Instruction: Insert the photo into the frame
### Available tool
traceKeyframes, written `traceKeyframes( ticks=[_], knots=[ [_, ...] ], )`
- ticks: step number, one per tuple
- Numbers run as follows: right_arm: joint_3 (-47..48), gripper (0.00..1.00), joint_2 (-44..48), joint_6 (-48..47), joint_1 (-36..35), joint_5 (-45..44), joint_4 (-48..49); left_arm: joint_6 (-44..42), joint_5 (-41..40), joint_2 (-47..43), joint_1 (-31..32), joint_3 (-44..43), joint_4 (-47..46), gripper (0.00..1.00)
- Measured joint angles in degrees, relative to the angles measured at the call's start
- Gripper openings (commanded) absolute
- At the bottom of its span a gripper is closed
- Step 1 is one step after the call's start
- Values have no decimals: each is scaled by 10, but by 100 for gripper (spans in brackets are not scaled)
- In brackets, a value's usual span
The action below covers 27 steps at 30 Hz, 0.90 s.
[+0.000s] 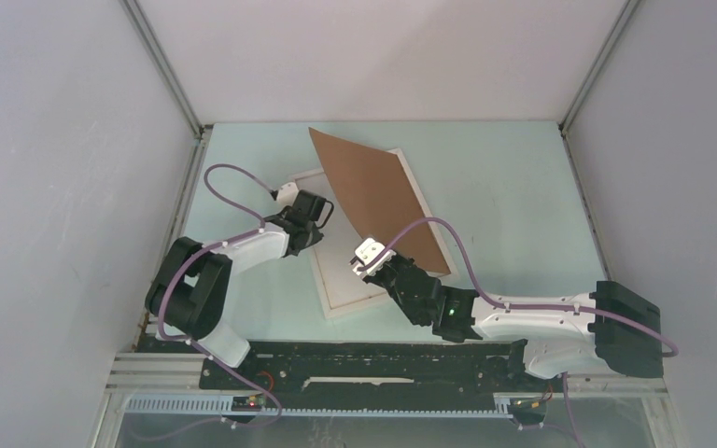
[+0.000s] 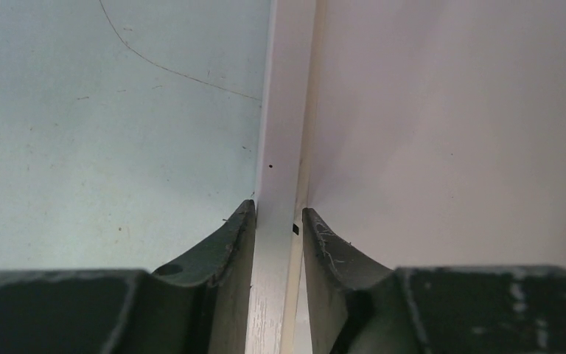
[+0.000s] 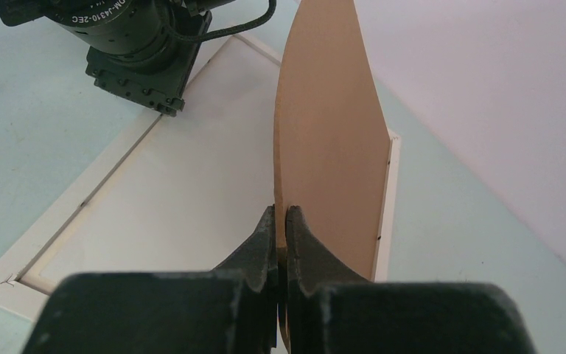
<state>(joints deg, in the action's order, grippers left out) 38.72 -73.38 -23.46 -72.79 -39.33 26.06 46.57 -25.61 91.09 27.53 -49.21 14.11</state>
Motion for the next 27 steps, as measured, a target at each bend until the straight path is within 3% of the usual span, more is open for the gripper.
traceKeyframes(
  ticks=[13,23,27],
  knots=[
    [0,0,0,0,0,0,0,1,2,0,0,0,-3,48],
    [0,0,0,0,0,0,0,0,2,0,0,5,-7,46],
    [0,0,0,0,0,0,0,0,2,0,0,9,-7,42]
  ],
)
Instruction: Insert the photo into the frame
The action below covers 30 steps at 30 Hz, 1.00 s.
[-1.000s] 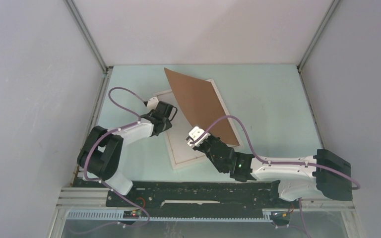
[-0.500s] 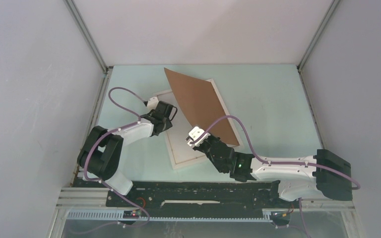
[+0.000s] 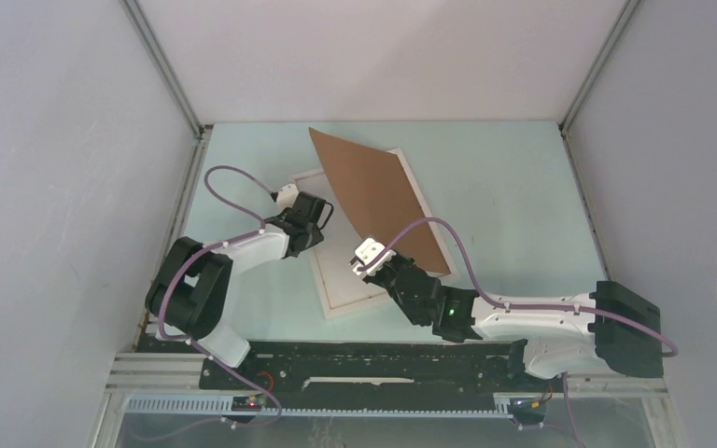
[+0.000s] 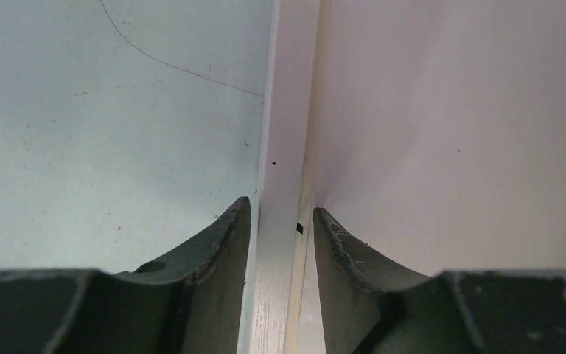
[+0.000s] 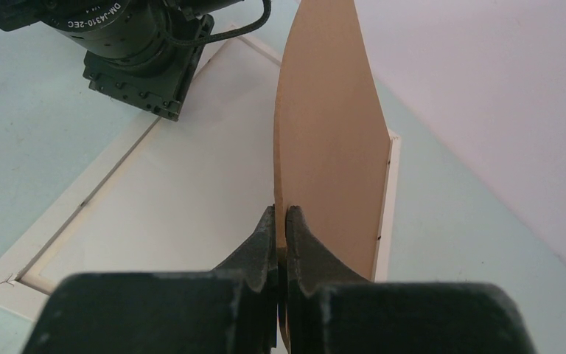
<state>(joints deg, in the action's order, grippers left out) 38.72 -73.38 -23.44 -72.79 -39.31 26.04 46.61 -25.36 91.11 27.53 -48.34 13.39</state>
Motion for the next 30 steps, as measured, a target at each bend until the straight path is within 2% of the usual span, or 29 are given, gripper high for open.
traceKeyframes(
  ticks=[2,6,8,9,10,17,18,21,23,27,28,30],
  knots=[
    [0,0,0,0,0,0,0,0,0,0,0,0,0,41],
    [0,0,0,0,0,0,0,-1,0,0,0,0,0,27],
    [0,0,0,0,0,0,0,0,0,0,0,0,0,16],
    [0,0,0,0,0,0,0,0,0,0,0,0,0,3],
    [0,0,0,0,0,0,0,0,0,0,0,0,0,0],
    [0,0,0,0,0,0,0,6,0,-5,0,13,-12,0],
    [0,0,0,0,0,0,0,11,0,-12,0,23,-19,3],
    [0,0,0,0,-1,0,-1,14,2,-31,0,37,-28,46],
    [0,0,0,0,-1,0,-1,13,3,-38,-2,44,-36,65],
    [0,0,0,0,-1,-1,-1,10,7,-68,-8,69,-47,96],
    [0,0,0,0,-1,-1,-1,6,7,-79,-9,73,-46,99],
    [0,0,0,0,0,0,0,-2,3,-112,-10,80,-43,100]
  ],
)
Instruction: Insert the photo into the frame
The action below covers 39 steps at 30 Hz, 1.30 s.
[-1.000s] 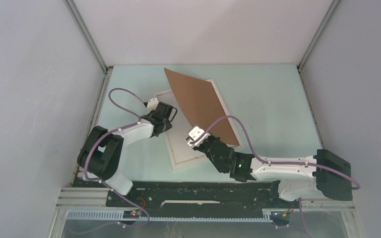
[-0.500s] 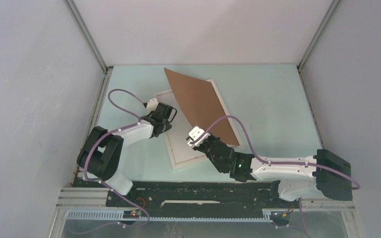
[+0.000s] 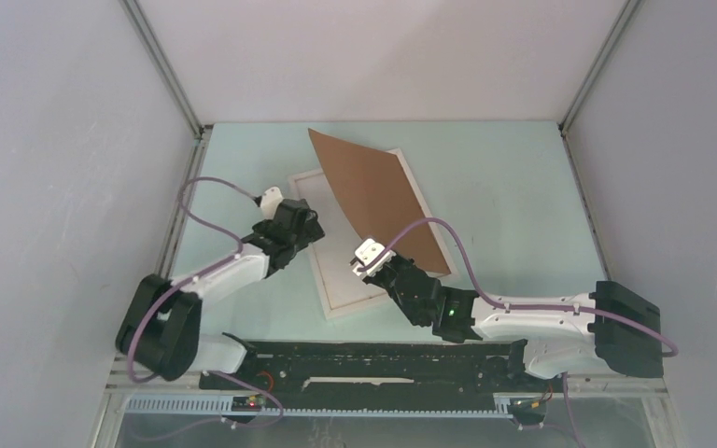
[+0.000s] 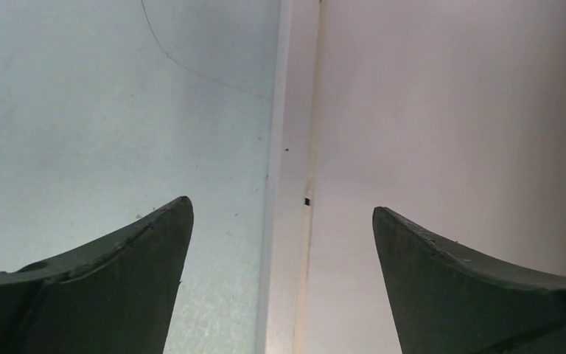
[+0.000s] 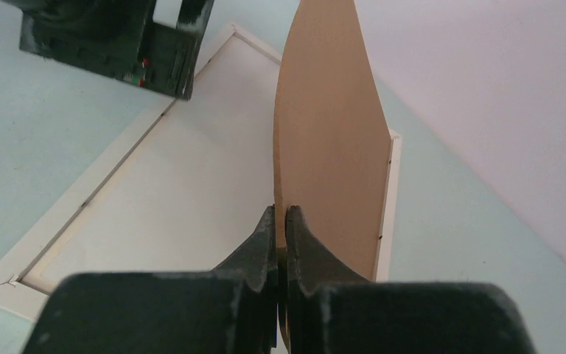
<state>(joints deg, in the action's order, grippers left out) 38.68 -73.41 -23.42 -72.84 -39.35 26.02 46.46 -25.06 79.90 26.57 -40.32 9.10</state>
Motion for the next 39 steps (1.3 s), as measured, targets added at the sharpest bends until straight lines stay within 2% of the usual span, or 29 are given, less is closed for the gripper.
traceKeyframes(
  ticks=[6,8,14,17,19,22,27,28,29,31,32,37,38,39],
  knots=[
    [-5,0,0,9,4,7,6,-57,-28,-121,0,10,6,100],
    [-7,0,2,12,5,11,9,-83,-52,-165,3,37,-12,100],
    [-13,0,10,17,12,22,13,-178,-106,-334,27,216,-131,97],
    [-16,0,12,20,15,29,17,-244,-110,-421,42,316,-262,95],
    [-19,0,16,21,18,35,19,-271,-111,-447,48,358,-313,91],
    [-22,0,22,21,21,40,21,-286,-113,-417,49,348,-314,89],
    [-29,0,35,24,27,47,26,-261,-118,-353,56,306,-301,74],
    [-30,0,35,24,28,47,26,-256,-118,-343,56,302,-296,65],
    [-30,0,36,24,28,48,26,-251,-117,-331,56,298,-292,49],
    [-31,0,37,25,29,49,27,-236,-117,-310,56,291,-283,9],
    [-32,0,37,26,29,50,29,-231,-120,-299,57,285,-272,1],
    [-34,0,39,28,30,50,33,-210,-123,-239,58,232,-226,0],
    [-35,0,39,28,30,50,33,-209,-123,-234,58,224,-222,4],
    [-35,0,39,28,30,50,34,-208,-123,-229,58,217,-217,17]
  ],
)
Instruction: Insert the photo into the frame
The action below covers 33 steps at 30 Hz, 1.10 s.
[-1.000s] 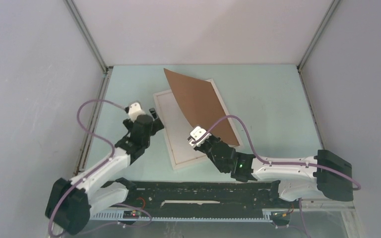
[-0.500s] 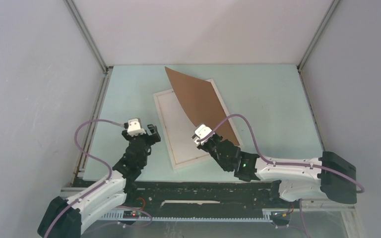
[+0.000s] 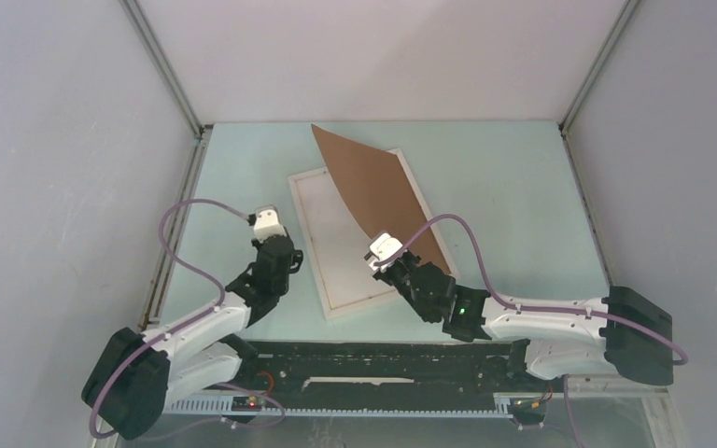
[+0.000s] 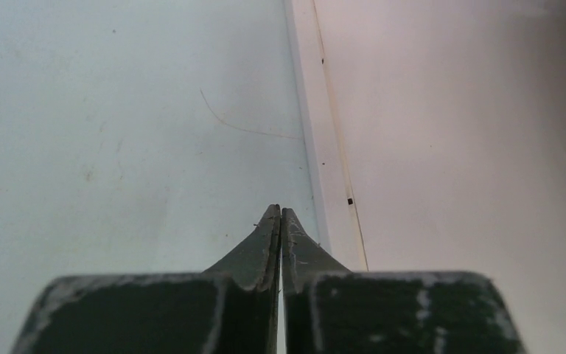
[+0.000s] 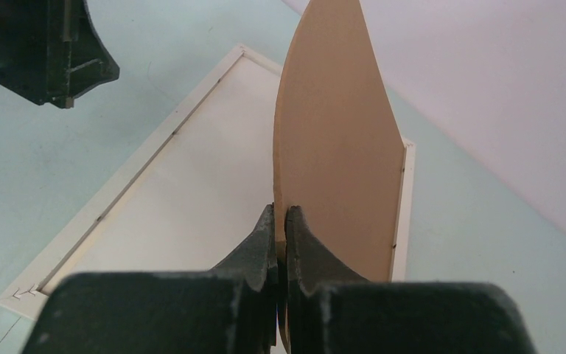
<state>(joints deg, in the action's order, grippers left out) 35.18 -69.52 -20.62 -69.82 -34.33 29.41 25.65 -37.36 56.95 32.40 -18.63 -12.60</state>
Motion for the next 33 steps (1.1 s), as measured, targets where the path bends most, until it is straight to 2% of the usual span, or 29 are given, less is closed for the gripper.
traceKeyframes(
  ticks=[3,5,10,15,22,27,33],
  knots=[
    [0,0,1,0,0,0,0,10,3,18,-2,-28,26,69],
    [0,0,1,1,0,0,0,29,11,43,-8,-64,68,78],
    [0,0,1,2,0,0,0,91,44,113,-22,-175,184,79],
    [0,0,1,2,0,1,0,121,63,134,-21,-183,219,72],
    [0,0,1,2,1,1,0,120,66,205,-17,-191,222,68],
    [0,0,1,2,0,1,0,116,65,253,-17,-224,216,62],
    [0,0,1,2,1,1,0,114,65,273,-16,-240,199,61]
  ],
)
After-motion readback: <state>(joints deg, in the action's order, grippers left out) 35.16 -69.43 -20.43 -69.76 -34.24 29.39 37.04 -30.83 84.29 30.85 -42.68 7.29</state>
